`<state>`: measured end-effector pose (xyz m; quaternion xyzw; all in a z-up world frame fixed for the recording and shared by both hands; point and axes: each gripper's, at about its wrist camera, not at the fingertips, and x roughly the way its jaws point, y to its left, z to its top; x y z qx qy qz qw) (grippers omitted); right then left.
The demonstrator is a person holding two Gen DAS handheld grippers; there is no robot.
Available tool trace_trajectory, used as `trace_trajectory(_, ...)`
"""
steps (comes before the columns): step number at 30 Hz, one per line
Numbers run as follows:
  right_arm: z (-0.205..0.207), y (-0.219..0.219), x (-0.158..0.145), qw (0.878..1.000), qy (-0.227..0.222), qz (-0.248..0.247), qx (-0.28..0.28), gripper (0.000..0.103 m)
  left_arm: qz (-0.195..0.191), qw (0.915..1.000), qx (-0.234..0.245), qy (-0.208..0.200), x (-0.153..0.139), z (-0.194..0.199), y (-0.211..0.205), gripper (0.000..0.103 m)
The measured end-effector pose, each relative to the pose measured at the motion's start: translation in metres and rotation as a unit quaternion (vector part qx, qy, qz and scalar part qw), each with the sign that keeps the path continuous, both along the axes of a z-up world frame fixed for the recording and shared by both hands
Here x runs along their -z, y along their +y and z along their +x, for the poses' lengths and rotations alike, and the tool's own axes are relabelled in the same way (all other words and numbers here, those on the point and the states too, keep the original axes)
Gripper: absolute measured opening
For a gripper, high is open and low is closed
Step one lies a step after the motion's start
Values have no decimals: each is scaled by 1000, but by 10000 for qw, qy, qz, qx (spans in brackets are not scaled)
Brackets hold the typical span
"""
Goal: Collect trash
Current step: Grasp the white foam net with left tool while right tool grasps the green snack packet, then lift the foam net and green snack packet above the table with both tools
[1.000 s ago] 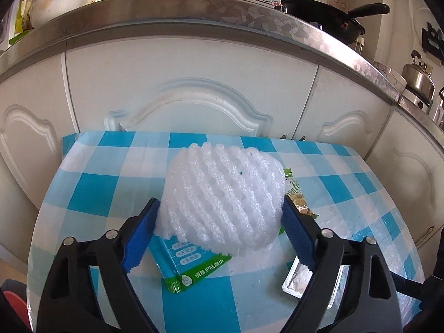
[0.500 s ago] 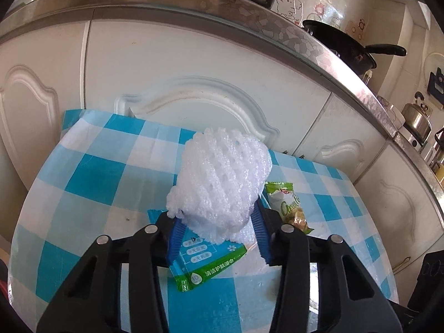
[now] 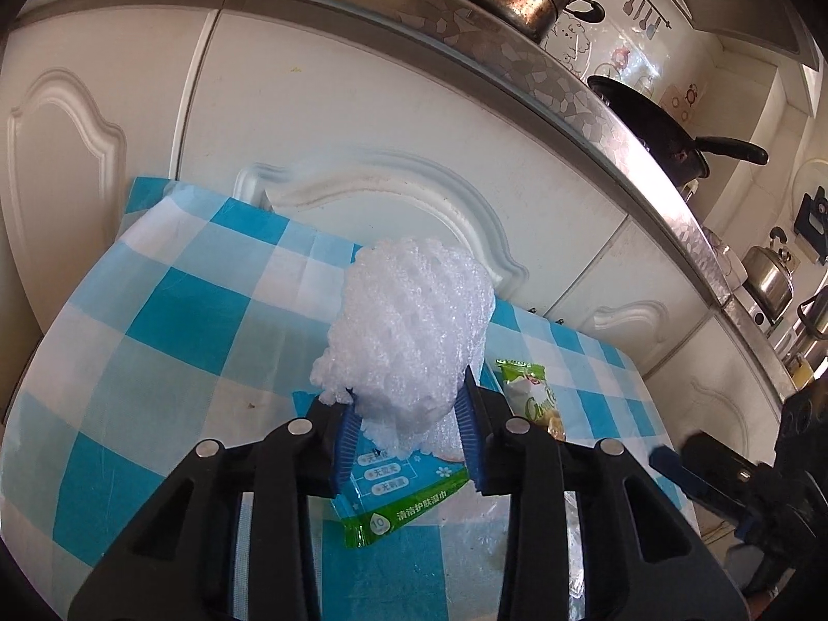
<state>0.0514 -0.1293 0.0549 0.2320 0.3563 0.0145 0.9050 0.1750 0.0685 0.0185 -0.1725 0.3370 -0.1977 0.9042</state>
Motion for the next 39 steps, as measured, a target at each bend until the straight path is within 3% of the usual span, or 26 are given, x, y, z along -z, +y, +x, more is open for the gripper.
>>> trace_trajectory(1, 12, 4, 3, 9998, 112, -131, -27, 67, -8, 10000, -4, -1, 0, 0, 0, 35)
trace_trajectory(7, 56, 18, 23, 9945, 564, -876, -123, 66, -81, 9999, -66, -7, 0, 1, 3, 35)
trace_trajectory(10, 69, 18, 30, 9934, 723, -877, -154, 60, -97, 9999, -98, -1, 0, 0, 4, 35)
trace_trajectory(21, 78, 19, 43, 9904, 912, -1010, -225, 59, -139, 9998, -129, 14, 1, 1, 6, 35)
trace_trajectory(25, 78, 23, 44, 9863, 918, -1347, -243, 46, -143, 9998, -144, 22, 2, 1, 6, 35)
trace_trajectory(30, 76, 27, 45, 9835, 879, -1559, -272, 40, -140, 9998, -146, 20, 1, 1, 6, 35)
trace_trajectory(39, 50, 1, 40, 9950, 556, -826, 65, 38, -196, 9996, -204, 10, 1, 1, 8, 34)
